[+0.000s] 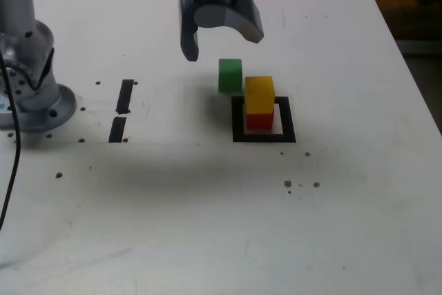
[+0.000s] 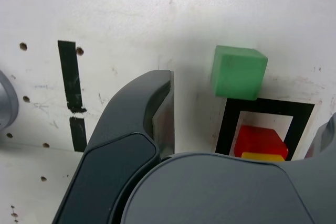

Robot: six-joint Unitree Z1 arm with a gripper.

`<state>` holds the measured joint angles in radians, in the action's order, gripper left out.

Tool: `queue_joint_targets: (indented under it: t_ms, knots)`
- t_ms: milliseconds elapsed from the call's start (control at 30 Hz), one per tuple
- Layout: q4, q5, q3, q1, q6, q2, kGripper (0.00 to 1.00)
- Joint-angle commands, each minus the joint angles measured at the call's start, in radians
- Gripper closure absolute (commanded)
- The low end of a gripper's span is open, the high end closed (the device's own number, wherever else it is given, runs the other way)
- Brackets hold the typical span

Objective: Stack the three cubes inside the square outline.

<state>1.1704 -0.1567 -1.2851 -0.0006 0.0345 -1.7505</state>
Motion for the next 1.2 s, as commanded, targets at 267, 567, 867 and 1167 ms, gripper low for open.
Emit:
queue_joint_targets:
  t_ms: [267, 567, 867, 1167]
  knots:
    - [-0.024, 0.035, 0.012, 0.126, -0.177, -0.063, 0.01]
    - [-0.086, 0.075, 0.005, 0.149, -0.228, -0.139, 0.03]
    - [-0.124, 0.120, -0.014, 0.157, -0.248, -0.207, 0.05]
    - [-0.125, 0.136, -0.009, 0.182, -0.266, -0.220, 0.18]
